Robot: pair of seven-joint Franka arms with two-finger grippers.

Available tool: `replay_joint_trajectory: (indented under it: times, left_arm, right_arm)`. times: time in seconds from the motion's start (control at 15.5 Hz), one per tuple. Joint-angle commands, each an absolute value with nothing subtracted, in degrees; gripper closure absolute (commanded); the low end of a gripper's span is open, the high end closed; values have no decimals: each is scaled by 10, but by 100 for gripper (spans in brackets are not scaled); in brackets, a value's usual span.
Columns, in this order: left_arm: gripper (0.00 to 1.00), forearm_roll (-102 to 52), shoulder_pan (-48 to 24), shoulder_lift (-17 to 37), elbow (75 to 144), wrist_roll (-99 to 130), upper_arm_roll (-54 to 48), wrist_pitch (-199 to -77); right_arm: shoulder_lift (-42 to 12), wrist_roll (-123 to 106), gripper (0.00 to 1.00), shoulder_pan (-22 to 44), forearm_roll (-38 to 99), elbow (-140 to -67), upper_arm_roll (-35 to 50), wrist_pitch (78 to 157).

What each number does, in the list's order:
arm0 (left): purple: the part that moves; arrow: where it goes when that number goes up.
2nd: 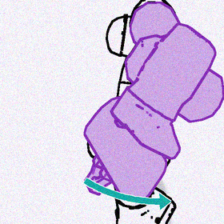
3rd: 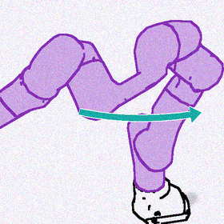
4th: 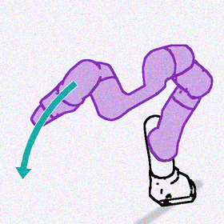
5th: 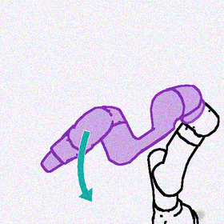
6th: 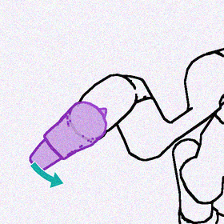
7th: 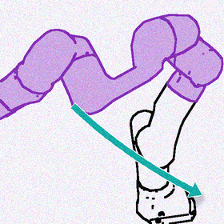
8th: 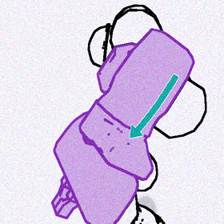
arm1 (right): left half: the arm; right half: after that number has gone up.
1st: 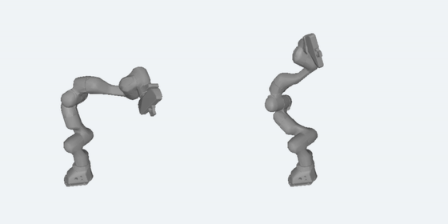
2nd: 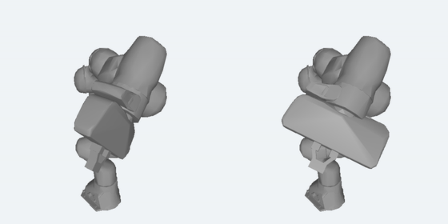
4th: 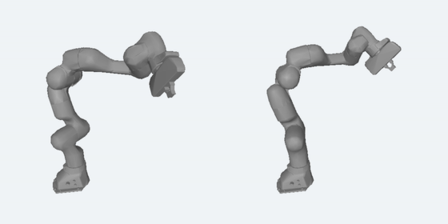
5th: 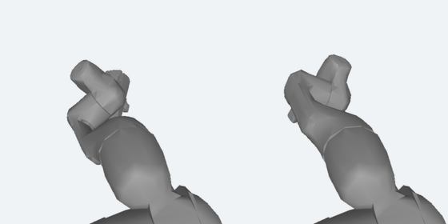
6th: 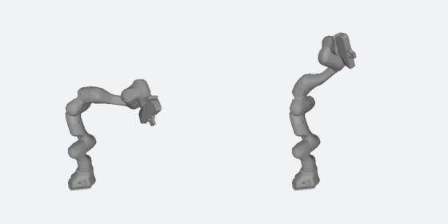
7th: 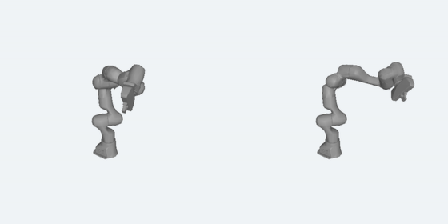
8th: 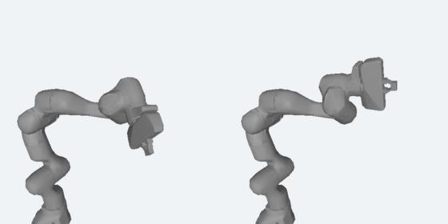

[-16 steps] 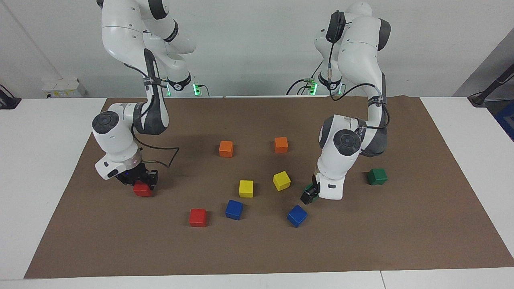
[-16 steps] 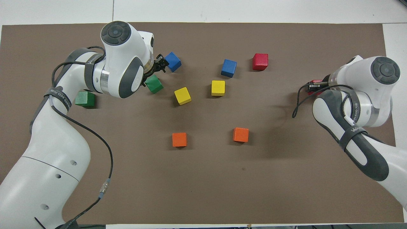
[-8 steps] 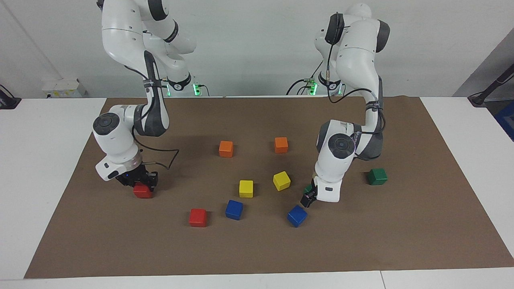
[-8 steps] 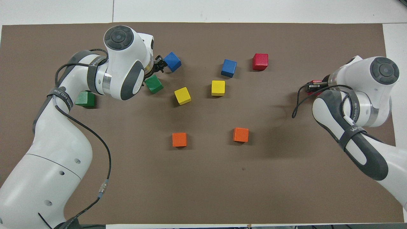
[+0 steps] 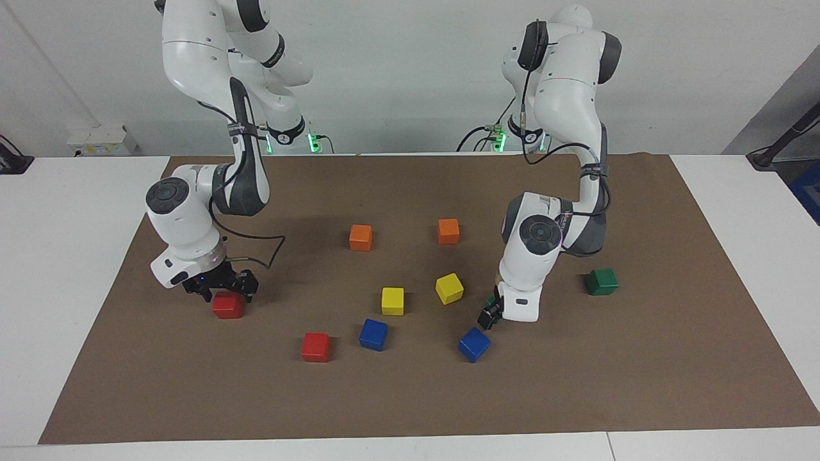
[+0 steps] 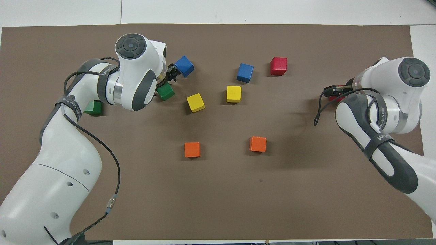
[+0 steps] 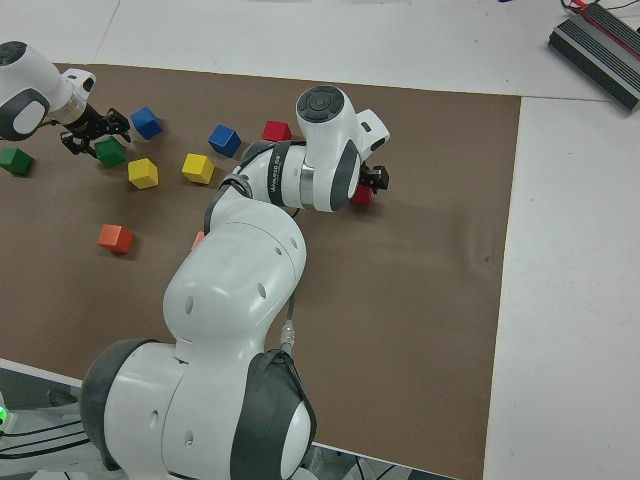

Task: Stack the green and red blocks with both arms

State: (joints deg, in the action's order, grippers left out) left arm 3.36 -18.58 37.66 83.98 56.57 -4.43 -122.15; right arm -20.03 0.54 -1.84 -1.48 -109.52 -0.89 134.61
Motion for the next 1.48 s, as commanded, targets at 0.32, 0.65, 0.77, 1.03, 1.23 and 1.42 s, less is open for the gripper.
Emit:
replay_joint_trajectory:
  times: [0.32, 0.65, 0.77, 1.03, 1.23, 1.42]
  left_arm:
    - [100, 55, -174, 322, 860, 477, -36, -1139]
    - [100, 29, -51, 221, 922, 195, -40, -1075]
    - [100, 25, -12, 189, 960, 88, -38, -1075]
    - [100, 25, 19, 170, 1006, -10, -36, -1102]
    - [100, 24, 35, 161, 1039, -28, -37, -1136]
    - [100, 14, 40, 165, 1046, -24, -37, -1165]
  right_arm:
    - [-246, 191, 0, 82, -21, -864, -2, 1116]
    - [-330, 194, 0, 104, -18, -751, 0, 1106]
    - [-365, 198, 0, 123, -17, -709, 1, 1107]
    - [-423, 195, 0, 127, -19, -641, 8, 1108]
    - [-471, 183, 0, 124, -24, -588, 11, 1114]
    - [-489, 159, 0, 120, -26, -584, 11, 1131]
